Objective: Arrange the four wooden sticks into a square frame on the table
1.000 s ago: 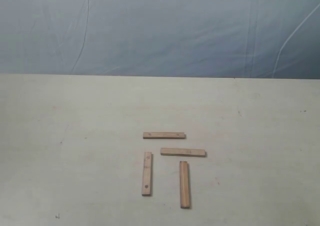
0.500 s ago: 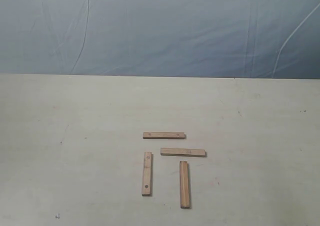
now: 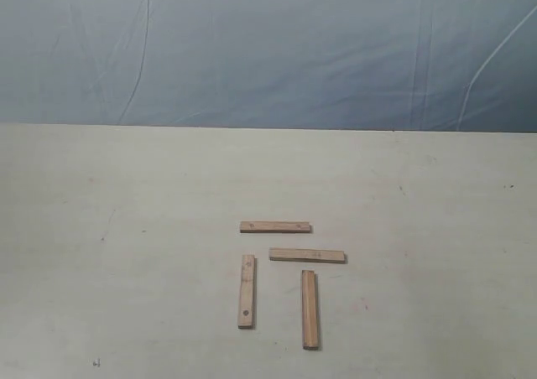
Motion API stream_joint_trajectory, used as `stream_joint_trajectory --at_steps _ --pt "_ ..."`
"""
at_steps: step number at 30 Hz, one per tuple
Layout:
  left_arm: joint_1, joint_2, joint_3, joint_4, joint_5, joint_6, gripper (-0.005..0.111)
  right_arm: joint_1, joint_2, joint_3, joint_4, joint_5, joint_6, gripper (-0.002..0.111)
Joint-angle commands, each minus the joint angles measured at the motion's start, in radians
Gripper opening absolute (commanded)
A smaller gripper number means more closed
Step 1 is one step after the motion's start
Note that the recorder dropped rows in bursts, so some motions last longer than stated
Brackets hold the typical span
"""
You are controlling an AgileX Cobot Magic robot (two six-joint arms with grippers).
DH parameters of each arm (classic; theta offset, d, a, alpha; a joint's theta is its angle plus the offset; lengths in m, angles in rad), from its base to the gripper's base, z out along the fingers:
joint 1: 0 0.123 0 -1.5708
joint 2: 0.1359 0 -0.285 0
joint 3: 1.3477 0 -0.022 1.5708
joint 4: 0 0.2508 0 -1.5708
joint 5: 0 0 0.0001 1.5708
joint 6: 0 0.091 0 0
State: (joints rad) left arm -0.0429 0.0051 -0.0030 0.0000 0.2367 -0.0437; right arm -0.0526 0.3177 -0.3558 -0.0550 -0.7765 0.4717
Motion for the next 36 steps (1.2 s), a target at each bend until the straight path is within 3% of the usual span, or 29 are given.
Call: stream_joint_trajectory --at_steps 1,5,8,17,21,26,28,32,36 --pt "0.002 -0.005 0.003 0.006 0.003 0.001 0.000 -0.006 0.251 -0.135 -0.012 -0.068 -0.012 -0.001" --pt "0.002 -0.005 0.003 0.006 0.003 0.001 0.000 -0.006 0.483 -0.241 -0.055 -0.053 -0.006 -0.001" --pt "0.002 -0.005 0.003 0.006 0.003 0.001 0.000 -0.006 0.677 -0.314 -0.097 0.058 0.004 -0.001" --pt "0.002 -0.005 0.003 0.006 0.003 0.001 0.000 0.055 1.163 -0.644 -0.232 0.929 -0.030 -0.001" --pt "0.002 -0.005 0.003 0.006 0.003 0.001 0.000 0.155 1.325 -0.827 -0.167 1.311 -0.316 -0.001" --pt "0.002 -0.005 0.003 0.006 0.003 0.001 0.000 0.289 1.457 -0.995 0.127 1.722 -0.970 -0.001" --pt "0.002 -0.005 0.003 0.006 0.003 0.001 0.000 0.343 1.492 -1.020 0.187 1.798 -1.095 -0.001" --pt "0.002 -0.005 0.003 0.006 0.003 0.001 0.000 0.450 1.534 -1.026 0.217 1.732 -1.076 0.000" --pt "0.002 -0.005 0.003 0.006 0.003 0.001 0.000 0.543 1.578 -1.026 0.197 1.683 -1.074 0.016"
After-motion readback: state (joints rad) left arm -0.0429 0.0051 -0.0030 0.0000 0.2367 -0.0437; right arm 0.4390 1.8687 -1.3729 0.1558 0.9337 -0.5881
